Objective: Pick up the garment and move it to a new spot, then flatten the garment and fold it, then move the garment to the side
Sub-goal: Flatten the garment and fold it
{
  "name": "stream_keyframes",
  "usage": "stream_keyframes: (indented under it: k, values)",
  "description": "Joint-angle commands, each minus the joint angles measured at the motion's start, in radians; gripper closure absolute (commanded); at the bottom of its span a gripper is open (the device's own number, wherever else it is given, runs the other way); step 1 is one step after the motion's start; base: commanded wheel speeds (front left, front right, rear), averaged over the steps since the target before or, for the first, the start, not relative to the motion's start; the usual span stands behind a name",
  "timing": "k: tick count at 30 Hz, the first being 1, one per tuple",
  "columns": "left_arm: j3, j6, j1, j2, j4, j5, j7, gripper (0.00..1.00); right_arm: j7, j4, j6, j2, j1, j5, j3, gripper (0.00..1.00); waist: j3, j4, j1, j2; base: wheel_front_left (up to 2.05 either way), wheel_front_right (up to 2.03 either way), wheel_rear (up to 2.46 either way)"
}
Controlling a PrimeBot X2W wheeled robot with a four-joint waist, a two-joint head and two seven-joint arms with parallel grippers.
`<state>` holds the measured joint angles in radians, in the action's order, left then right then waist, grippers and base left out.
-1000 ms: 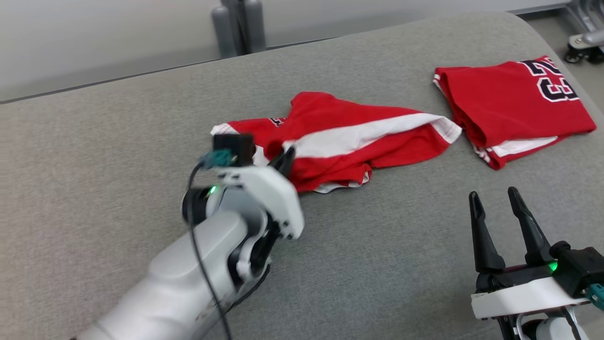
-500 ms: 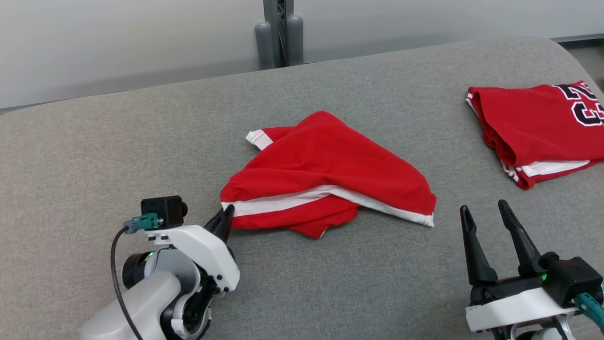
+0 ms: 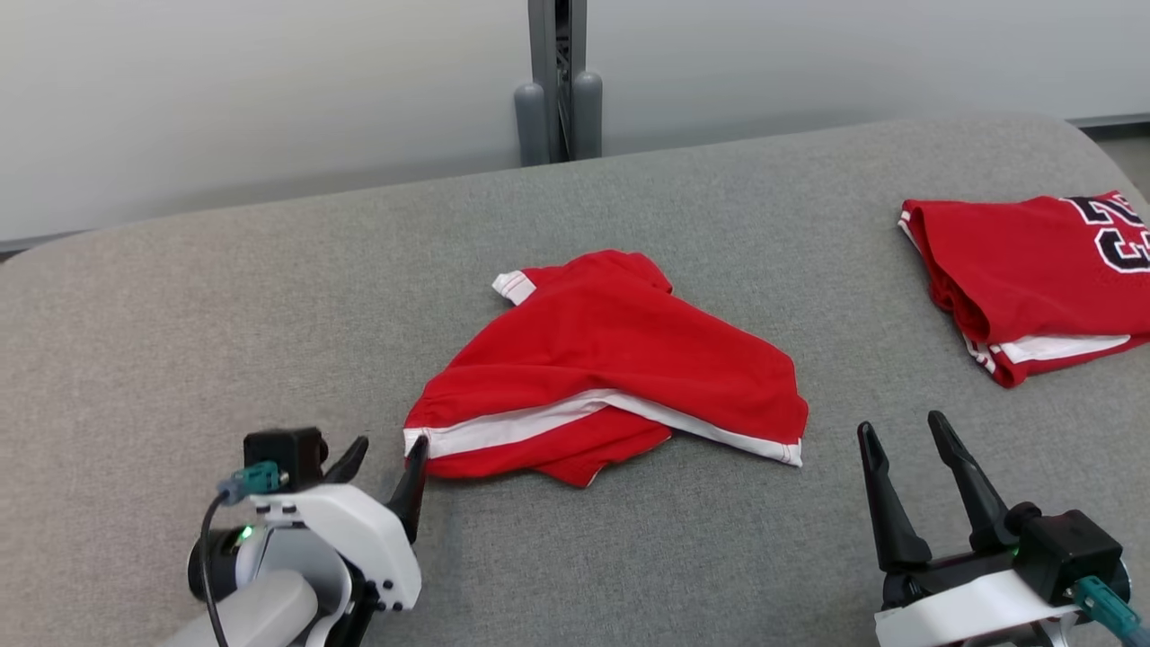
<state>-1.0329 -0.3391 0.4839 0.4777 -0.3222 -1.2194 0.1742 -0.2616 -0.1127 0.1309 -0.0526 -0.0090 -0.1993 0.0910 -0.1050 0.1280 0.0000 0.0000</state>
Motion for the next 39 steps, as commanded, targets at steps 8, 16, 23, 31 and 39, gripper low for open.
stream_keyframes:
  k: [8,16,23,31,39]
  values:
    - [0.04,-0.101,-0.083,0.027,0.042,0.07,0.077,0.0,-0.006,-0.005,0.0,-0.013,0.036,0.0,0.012,0.0,0.069,-0.038,0.0,0.0,0.0,0.0,0.0]
    - [0.342,-0.12,-0.286,-0.062,0.246,0.349,0.091,0.0,-0.006,0.006,0.0,-0.011,0.051,0.0,0.006,0.0,0.101,-0.067,0.0,0.0,0.0,0.0,0.0]
    - [0.575,-0.065,-0.494,-0.187,0.345,0.689,0.091,0.0,-0.006,0.02,0.0,-0.006,0.065,0.0,-0.008,0.0,0.136,-0.07,0.0,0.0,0.0,0.0,0.0]
    - [0.701,0.026,-0.621,-0.3,0.37,0.932,0.091,0.0,-0.006,0.026,0.0,-0.002,0.1,0.003,-0.019,0.0,0.167,-0.069,0.0,0.0,0.0,0.0,0.0]
    - [0.806,0.097,-0.665,-0.384,0.352,0.997,0.091,0.0,-0.006,0.019,0.0,0.0,0.128,-0.004,-0.016,0.0,0.179,-0.074,0.0,0.0,0.0,0.0,0.0]
